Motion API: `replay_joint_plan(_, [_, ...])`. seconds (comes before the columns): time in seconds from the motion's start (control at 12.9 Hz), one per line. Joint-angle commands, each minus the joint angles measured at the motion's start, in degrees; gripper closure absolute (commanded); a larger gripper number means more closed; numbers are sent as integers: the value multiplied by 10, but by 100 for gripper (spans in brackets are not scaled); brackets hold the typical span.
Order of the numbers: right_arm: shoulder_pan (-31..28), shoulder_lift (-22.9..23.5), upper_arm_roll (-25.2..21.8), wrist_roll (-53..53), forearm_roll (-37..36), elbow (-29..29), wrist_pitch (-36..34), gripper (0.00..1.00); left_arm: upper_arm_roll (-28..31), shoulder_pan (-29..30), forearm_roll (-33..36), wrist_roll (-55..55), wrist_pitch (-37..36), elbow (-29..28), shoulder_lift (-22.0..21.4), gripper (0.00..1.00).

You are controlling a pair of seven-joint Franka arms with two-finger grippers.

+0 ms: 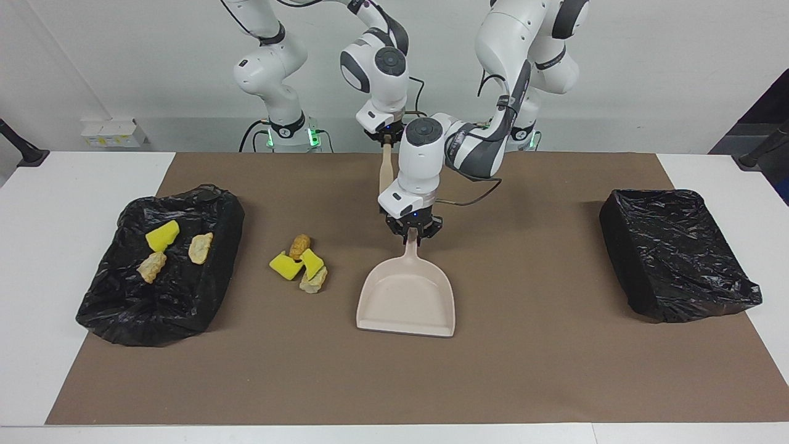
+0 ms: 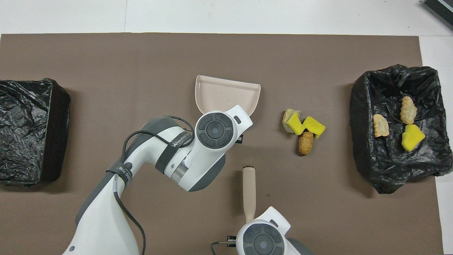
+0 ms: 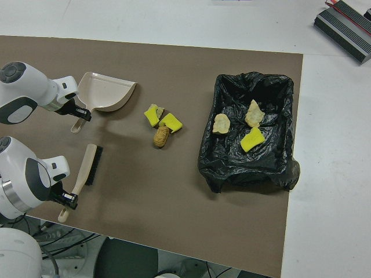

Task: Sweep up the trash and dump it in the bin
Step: 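Hold the dustpan with the left gripper while the right gripper grasps the brush, then brush the yellow sponges and scraps into the dustpan with the right gripper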

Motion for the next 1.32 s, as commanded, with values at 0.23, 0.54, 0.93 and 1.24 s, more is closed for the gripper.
replay_joint_plan(0.23, [-143, -2, 2, -86, -103, 83, -73, 100, 11, 14, 14, 215, -69, -6, -54, 94])
replay_joint_plan(0.54, [-248, 100, 2, -192, -148, 215, -121, 100, 10, 32, 15, 366, -76, -10, -54, 97])
replay_joint_plan(0.93, [-301, 192, 0, -295, -242, 265, -128, 100, 10, 29, 14, 573, -92, -42, -71, 100])
replay_joint_plan(1.24, [-343, 172, 0, -364, -266, 224, -149, 100, 5, 23, 13, 579, -90, -73, -90, 100])
